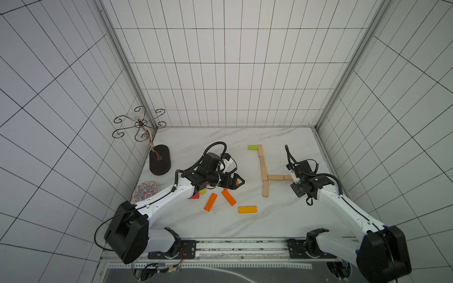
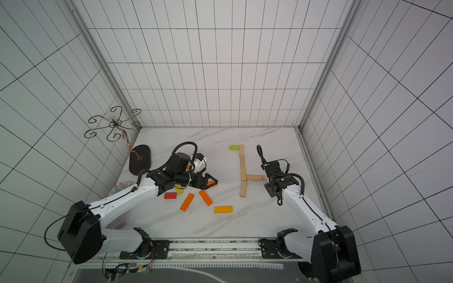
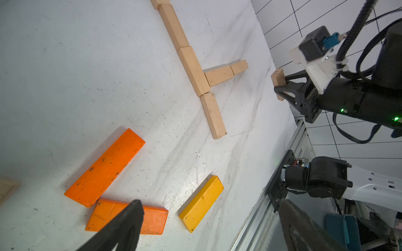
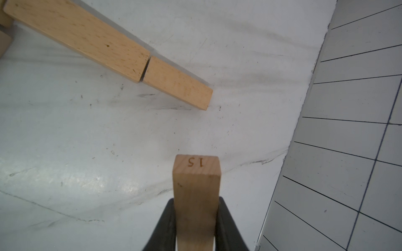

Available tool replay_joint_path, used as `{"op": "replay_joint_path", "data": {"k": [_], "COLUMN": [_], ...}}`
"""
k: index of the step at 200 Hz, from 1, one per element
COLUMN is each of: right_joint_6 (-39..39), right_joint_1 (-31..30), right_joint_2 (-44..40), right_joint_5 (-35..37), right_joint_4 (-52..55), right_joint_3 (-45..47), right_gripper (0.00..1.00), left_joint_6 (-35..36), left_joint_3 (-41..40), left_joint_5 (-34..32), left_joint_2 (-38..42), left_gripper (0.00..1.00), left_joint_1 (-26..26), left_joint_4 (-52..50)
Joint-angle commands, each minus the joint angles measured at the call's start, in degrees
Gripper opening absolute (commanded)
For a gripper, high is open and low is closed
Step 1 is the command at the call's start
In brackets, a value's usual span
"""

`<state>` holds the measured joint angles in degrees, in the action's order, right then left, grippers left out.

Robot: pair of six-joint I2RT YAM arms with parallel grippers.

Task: Assemble a giraffe with building blocks
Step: Assemble the building block at the center of the board.

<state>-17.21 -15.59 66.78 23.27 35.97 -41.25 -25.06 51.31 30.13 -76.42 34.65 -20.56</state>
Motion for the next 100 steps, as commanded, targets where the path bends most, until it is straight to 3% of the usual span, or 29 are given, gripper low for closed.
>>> {"op": "replay_joint_path", "data": {"k": [1, 38, 100], "right_joint_6": [-0.91, 0.25, -0.10], "right_joint_1": [0.72, 1.12, 1.83], "right_joint_2": [4.93, 11.92, 13.93], "right_joint_5": [-1.55, -1.65, -3.51], "right_joint_4": [-0.39, 1.45, 2.92], "right_joint_3": [0.67, -2.99, -3.41], "right_gripper": [0.00, 0.00, 0.00], "left_joint_6": [-0.52, -0.25, -0.74], "left_joint_3": [-0.50, -1.60, -2.79], "left_joint_5": [2.30, 2.47, 2.74], "left_joint_2": [0.82, 2.43, 2.75], "left_gripper": [0.97, 0.97, 0.97], "left_joint_1": [-0.73, -0.73, -0.55], "left_joint_4": [3.54, 4.32, 5.66]}}
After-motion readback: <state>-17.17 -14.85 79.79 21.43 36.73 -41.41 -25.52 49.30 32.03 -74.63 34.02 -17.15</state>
